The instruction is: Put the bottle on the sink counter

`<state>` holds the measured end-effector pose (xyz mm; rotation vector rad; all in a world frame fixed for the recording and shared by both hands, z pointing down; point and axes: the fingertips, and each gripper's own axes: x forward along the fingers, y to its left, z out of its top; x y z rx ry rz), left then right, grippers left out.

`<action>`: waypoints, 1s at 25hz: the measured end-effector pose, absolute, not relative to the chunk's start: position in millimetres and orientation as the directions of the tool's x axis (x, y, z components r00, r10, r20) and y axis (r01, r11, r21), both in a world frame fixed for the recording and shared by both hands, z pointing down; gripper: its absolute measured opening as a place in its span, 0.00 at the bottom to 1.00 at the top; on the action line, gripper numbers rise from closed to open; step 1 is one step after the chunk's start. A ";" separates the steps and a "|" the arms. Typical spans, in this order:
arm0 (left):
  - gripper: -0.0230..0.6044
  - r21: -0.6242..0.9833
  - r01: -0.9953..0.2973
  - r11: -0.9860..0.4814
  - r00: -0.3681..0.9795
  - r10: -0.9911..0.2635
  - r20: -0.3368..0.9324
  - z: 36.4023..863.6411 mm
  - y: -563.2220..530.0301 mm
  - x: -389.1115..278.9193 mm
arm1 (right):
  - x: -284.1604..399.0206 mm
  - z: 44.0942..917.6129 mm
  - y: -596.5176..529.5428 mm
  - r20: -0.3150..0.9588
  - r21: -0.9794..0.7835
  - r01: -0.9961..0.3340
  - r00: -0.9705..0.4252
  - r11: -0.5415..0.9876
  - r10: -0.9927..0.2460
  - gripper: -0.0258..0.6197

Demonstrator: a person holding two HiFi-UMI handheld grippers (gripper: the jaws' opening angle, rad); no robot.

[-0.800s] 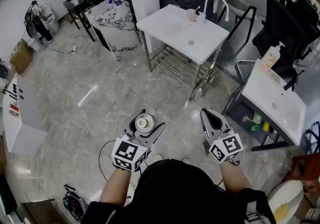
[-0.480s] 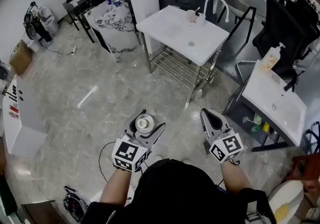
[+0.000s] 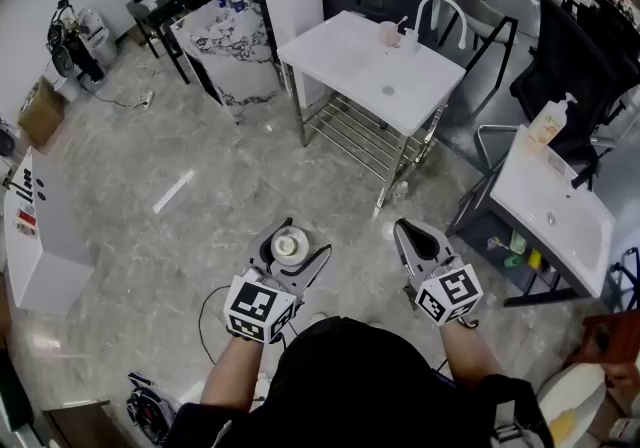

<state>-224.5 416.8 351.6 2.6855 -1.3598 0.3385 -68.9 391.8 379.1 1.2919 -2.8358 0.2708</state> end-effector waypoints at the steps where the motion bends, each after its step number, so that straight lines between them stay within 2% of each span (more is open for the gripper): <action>1: 0.59 -0.002 -0.804 -0.594 0.575 -0.780 0.247 351.1 415.2 -227.4 | -72.9 380.3 390.2 0.086 -0.150 -0.749 -0.660 0.645 -0.746 0.09; 15: 0.59 -0.016 -0.772 -0.635 0.615 -0.753 0.234 344.3 384.7 -295.4 | -130.7 383.7 365.9 0.109 -0.167 -0.812 -0.579 0.559 -0.808 0.09; 25: 0.59 0.016 -0.768 -0.640 0.626 -0.745 0.231 354.9 338.6 -301.8 | -110.1 381.1 328.6 0.098 -0.130 -0.879 -0.472 0.459 -0.876 0.09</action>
